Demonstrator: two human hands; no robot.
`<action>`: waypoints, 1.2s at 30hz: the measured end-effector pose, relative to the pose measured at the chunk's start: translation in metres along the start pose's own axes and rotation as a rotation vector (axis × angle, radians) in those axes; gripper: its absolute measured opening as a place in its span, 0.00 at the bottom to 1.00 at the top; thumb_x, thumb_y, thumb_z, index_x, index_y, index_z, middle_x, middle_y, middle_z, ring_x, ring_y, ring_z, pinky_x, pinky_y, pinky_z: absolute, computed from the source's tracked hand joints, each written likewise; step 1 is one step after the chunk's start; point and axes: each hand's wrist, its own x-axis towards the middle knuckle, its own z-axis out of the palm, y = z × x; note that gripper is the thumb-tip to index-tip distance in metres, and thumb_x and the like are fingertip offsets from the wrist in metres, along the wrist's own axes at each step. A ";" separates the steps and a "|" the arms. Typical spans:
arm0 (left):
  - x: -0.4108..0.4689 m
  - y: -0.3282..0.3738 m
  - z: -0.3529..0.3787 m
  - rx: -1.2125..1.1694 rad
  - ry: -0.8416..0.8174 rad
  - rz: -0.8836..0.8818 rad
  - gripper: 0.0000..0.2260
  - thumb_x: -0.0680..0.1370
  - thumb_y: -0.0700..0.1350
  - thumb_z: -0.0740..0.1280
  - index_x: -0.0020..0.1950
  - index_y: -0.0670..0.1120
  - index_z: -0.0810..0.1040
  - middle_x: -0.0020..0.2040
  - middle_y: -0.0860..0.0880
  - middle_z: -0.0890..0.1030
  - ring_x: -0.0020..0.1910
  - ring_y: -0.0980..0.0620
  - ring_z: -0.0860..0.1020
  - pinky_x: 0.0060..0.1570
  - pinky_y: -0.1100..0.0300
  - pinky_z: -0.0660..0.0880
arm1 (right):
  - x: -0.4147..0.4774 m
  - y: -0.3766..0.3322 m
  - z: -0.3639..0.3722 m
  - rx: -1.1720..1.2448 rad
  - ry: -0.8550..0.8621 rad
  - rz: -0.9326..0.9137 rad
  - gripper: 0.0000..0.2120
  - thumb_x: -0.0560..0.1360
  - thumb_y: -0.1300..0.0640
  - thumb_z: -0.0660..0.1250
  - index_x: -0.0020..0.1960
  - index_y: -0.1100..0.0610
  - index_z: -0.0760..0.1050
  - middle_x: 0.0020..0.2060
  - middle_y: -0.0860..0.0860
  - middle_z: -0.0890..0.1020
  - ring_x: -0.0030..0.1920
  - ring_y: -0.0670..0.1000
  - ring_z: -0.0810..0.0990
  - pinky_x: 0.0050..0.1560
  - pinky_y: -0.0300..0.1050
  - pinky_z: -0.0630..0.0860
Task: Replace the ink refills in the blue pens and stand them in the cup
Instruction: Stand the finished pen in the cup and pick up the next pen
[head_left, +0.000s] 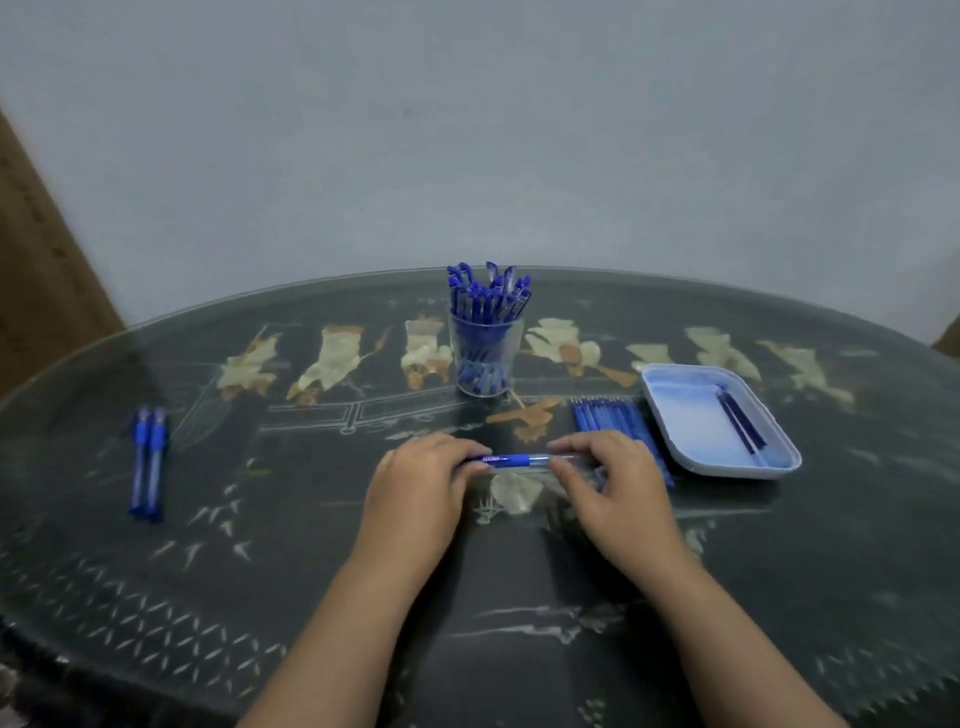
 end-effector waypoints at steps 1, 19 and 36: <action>0.002 0.003 0.004 -0.023 0.003 0.009 0.06 0.75 0.43 0.72 0.51 0.49 0.85 0.46 0.53 0.84 0.47 0.50 0.80 0.51 0.51 0.76 | 0.000 0.003 -0.001 -0.033 0.006 -0.036 0.08 0.72 0.47 0.69 0.50 0.45 0.81 0.43 0.43 0.80 0.48 0.51 0.75 0.53 0.33 0.63; 0.009 0.005 0.021 -0.197 0.006 0.030 0.03 0.73 0.48 0.69 0.43 0.53 0.82 0.40 0.63 0.80 0.44 0.63 0.77 0.46 0.63 0.71 | 0.003 0.018 0.006 0.014 0.100 -0.076 0.06 0.72 0.49 0.73 0.47 0.41 0.83 0.38 0.42 0.74 0.49 0.47 0.62 0.55 0.26 0.59; 0.010 -0.008 0.016 -0.252 0.135 -0.304 0.13 0.78 0.55 0.56 0.36 0.59 0.75 0.37 0.58 0.81 0.44 0.59 0.78 0.59 0.47 0.66 | 0.002 0.014 0.000 0.084 0.176 -0.040 0.10 0.71 0.54 0.75 0.48 0.40 0.82 0.38 0.41 0.74 0.51 0.49 0.64 0.54 0.28 0.60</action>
